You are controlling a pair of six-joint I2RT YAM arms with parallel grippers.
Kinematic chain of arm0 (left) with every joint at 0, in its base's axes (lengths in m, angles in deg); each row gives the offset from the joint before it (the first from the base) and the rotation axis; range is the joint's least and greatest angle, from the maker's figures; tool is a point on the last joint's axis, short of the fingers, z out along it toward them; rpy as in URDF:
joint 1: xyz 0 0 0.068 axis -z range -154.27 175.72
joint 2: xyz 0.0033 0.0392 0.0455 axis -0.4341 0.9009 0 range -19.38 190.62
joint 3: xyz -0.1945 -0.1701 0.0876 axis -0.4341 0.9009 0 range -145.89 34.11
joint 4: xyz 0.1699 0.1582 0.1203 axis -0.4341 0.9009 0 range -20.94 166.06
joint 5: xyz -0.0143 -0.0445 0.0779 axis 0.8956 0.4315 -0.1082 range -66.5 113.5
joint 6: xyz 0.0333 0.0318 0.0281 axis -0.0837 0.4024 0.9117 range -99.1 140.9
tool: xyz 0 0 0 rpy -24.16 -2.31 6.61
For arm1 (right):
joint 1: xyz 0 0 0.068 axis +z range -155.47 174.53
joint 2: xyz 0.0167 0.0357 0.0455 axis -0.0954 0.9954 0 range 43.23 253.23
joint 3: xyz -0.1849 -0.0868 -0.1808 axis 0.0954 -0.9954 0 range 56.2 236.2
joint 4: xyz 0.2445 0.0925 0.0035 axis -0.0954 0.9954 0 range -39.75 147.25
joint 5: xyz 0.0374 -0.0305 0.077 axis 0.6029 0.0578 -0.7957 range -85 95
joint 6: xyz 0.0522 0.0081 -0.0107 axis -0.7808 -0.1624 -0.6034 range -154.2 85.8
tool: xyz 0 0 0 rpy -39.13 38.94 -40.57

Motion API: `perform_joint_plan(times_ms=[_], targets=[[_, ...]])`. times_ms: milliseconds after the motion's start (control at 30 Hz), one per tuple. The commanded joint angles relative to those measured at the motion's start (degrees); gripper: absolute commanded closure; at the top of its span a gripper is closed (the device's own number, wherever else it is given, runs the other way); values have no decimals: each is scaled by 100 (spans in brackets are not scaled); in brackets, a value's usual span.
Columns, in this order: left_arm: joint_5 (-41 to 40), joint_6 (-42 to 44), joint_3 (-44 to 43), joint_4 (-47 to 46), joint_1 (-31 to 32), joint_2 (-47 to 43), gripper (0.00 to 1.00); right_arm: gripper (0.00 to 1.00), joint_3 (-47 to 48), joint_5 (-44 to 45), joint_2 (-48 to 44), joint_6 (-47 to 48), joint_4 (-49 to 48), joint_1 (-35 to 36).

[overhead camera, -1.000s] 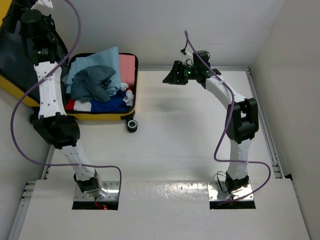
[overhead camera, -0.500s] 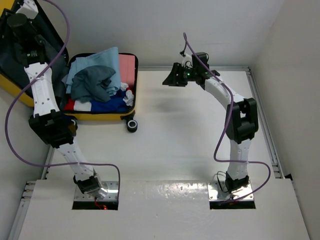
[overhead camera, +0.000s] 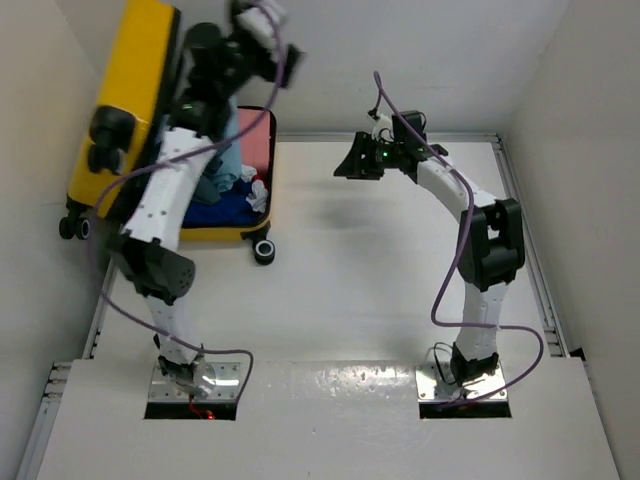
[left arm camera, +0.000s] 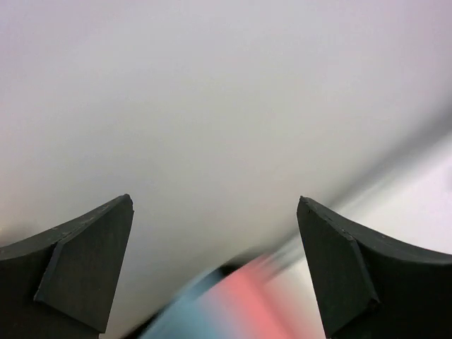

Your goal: Pack the luggage

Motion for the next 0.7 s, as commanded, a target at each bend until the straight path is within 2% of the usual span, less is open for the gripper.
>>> perform_joint_plan(times_ms=[0,33,100,133,233,300,333,367,400,467,500,533,567,667], targets=[[3002,-2877,-1274,-985,1230,287,0,48,-122,-78,-324,44,22,-228],[3073,-3795,-1521,-1275,1398,455,0,48,-175,-69,-342,44,13,-254],[3162,-4600,-1829,-2004,1548,667,0,48,-324,-43,-412,44,13,-307],[2927,-5013,-1900,-2338,1549,728,0,48,-377,-16,-525,61,-4,-351],[1769,-5228,-1954,-2457,814,554,0,48,-719,10,-684,70,-57,-430],[1152,-5036,-1771,-2133,417,334,0,48,-799,10,-728,79,-49,-439],[853,-4869,-1552,-1887,206,-58,0,48,-826,10,-763,62,-75,-448],[528,-4250,-1297,-1728,13,-289,0,47,-826,2,-755,35,-66,-448],[-319,-3922,-868,-1544,-303,-482,0,47,-800,-16,-746,18,-75,-448],[-1027,-3420,-680,-894,-708,-791,7,47,-730,-69,-641,-44,-66,-448],[-1535,-2974,-497,-692,-1128,-844,10,47,-564,-112,-597,-44,-23,-431],[-1766,-2839,-364,-359,-1367,-845,17,45,-519,-121,-527,-44,-22,-396],[-1882,-2759,-259,-147,-1622,-905,20,45,-466,-148,-466,-61,-14,-369],[-1883,-2503,-258,984,-2484,-626,22,44,-115,-428,-351,-114,-49,-211]])
